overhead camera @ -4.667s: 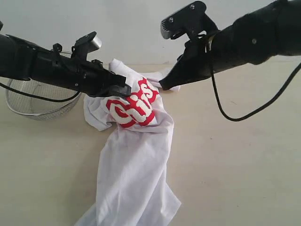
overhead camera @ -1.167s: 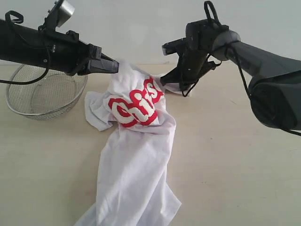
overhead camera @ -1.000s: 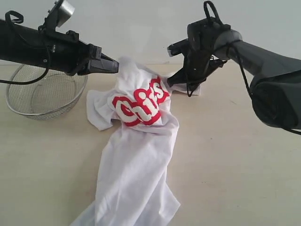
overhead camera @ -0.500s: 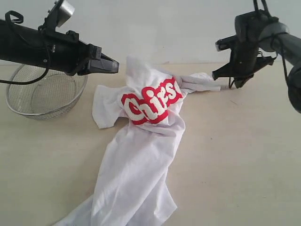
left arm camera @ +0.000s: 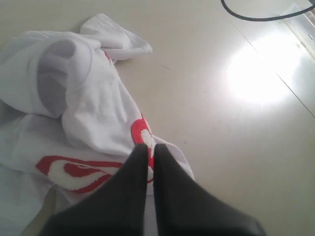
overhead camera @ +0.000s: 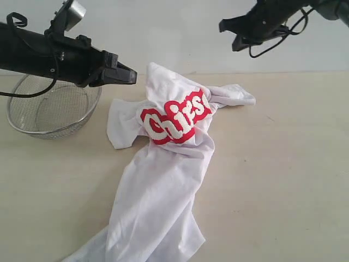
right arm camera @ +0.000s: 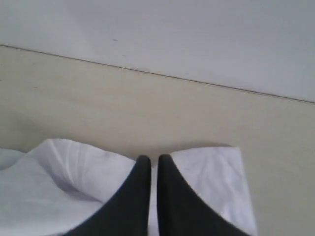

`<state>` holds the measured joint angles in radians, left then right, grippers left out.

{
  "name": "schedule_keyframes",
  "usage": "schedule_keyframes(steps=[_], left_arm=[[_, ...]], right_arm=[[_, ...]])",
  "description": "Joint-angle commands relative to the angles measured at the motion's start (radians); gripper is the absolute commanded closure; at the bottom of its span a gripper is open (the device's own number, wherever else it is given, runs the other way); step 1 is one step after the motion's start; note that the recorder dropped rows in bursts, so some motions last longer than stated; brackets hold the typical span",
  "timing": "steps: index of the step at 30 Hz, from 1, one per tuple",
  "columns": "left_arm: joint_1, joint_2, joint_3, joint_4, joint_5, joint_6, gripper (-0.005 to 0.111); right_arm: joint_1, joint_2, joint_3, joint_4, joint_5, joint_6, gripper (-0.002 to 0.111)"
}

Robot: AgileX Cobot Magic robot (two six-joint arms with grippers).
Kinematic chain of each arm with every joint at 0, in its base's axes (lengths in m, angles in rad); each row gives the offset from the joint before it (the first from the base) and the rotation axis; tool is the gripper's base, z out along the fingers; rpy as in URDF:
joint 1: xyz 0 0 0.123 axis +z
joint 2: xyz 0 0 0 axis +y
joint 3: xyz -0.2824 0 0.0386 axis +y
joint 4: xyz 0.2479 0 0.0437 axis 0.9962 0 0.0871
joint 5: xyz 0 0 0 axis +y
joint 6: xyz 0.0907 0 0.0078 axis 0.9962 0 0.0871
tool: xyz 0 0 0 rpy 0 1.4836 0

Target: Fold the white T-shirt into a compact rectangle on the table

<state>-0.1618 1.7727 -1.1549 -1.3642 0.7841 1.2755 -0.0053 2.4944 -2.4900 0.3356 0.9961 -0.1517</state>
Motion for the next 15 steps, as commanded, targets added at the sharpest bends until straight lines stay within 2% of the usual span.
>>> schedule_keyframes(steps=[1, 10, 13, 15], left_arm=[[0.001, -0.003, 0.004, -0.006, -0.004, 0.0, 0.102], [0.001, -0.003, 0.004, -0.006, 0.024, 0.0, 0.102], [0.001, -0.003, 0.004, -0.006, 0.028, 0.0, 0.102], [0.001, -0.003, 0.004, -0.006, 0.03, -0.003, 0.102]], right_arm=[[0.06, 0.073, 0.006, 0.023, -0.062, 0.0, 0.108], [0.076, 0.155, 0.006, -0.043, 0.031, 0.038, 0.108], [0.076, 0.156, 0.006, -0.165, 0.08, 0.038, 0.108], [0.067, 0.156, 0.006, -0.164, 0.084, 0.049, 0.108]])
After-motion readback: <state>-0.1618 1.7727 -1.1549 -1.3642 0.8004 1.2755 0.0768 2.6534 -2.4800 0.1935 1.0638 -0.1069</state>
